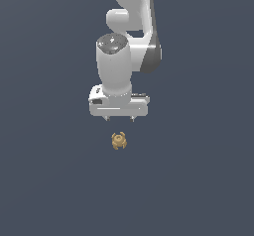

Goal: Pick up the object and move it to a goal position.

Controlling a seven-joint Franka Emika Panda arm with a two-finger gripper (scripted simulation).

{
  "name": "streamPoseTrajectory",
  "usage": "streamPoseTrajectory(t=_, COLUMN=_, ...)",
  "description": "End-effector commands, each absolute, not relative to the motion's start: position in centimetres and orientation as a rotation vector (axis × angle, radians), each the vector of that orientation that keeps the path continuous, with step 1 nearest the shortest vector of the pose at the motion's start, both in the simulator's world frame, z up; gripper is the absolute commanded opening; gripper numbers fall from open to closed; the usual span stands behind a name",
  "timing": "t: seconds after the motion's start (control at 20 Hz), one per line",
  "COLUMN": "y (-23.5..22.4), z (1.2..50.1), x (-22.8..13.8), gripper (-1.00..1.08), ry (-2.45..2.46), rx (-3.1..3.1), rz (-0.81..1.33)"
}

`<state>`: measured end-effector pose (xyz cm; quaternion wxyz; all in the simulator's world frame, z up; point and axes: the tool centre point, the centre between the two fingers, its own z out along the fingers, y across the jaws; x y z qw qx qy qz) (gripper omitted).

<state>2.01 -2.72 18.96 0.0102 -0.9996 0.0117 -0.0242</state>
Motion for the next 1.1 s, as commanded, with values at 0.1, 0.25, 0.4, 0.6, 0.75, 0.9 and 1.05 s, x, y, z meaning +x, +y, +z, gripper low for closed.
streamPoseTrajectory(t=0.1, y=-3.1, z=16.2, x=2.7, gripper=1.00, ry=-0.066, rx=-3.130, rz=-0.053)
streamPoseTrajectory(t=0.25, y=-3.3, z=13.8, x=3.3, gripper=1.00, ry=-0.151, rx=-3.133, rz=-0.035)
streamPoseTrajectory(t=0.4, y=-3.5, z=11.9, x=3.6, gripper=1.00, ry=-0.220, rx=-3.132, rz=-0.021)
streamPoseTrajectory(t=0.6, y=-3.7, z=10.1, x=3.9, gripper=1.00, ry=-0.284, rx=-3.128, rz=-0.007)
streamPoseTrajectory(t=0.75, y=-3.7, z=9.3, x=4.0, gripper=1.00, ry=-0.311, rx=-3.126, rz=-0.002)
streamPoseTrajectory(t=0.9, y=-3.7, z=9.0, x=4.0, gripper=1.00, ry=-0.320, rx=-3.125, rz=0.000)
streamPoseTrajectory(t=1.05, y=-3.8, z=9.0, x=3.9, gripper=1.00, ry=-0.313, rx=-3.126, rz=0.001)
